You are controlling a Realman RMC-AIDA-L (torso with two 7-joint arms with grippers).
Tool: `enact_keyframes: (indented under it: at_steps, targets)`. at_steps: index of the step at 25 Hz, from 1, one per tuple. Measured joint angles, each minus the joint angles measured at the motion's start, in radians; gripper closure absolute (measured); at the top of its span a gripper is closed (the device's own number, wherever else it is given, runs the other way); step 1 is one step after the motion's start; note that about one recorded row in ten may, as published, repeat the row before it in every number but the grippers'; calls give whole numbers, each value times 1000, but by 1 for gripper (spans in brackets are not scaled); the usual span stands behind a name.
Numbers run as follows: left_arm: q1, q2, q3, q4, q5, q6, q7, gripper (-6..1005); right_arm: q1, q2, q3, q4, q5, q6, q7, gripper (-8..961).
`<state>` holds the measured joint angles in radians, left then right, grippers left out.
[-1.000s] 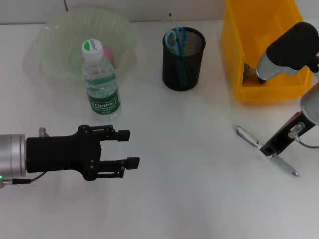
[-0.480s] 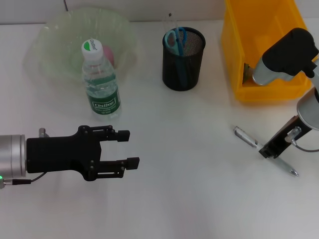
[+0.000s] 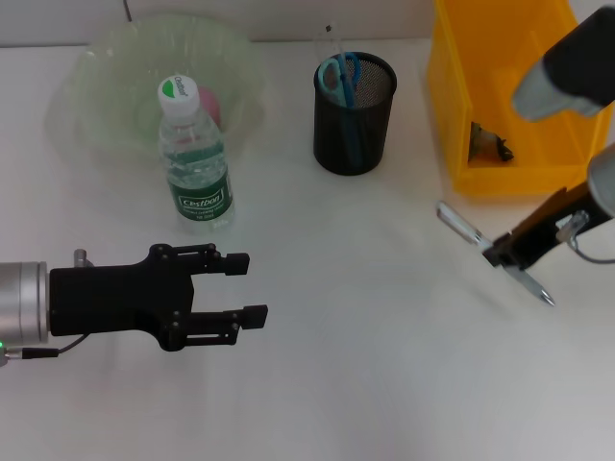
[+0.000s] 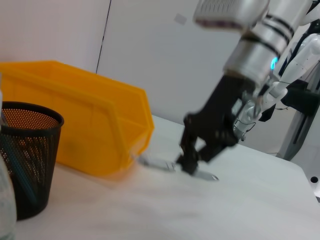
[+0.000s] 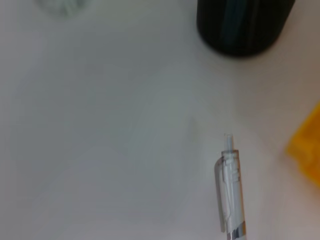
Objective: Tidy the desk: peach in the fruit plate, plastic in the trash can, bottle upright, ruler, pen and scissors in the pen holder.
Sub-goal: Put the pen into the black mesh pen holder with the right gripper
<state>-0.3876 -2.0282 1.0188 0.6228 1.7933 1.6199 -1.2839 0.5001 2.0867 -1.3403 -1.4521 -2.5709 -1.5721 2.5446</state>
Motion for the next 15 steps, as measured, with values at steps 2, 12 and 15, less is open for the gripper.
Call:
enact_keyframes:
  at_steps: [2, 12, 15]
  targets:
    - [0, 0, 0, 0, 0, 0, 0, 268, -10, 0, 46, -28, 51, -7, -23, 813]
    - [-6, -1, 0, 0, -1, 3, -2, 268, -71, -5, 334, 64, 654, 246, -341, 779]
    - [-7, -3, 0, 1, -1, 0, -1, 268, -40, -4, 323, 314, 870, 427, -602, 768]
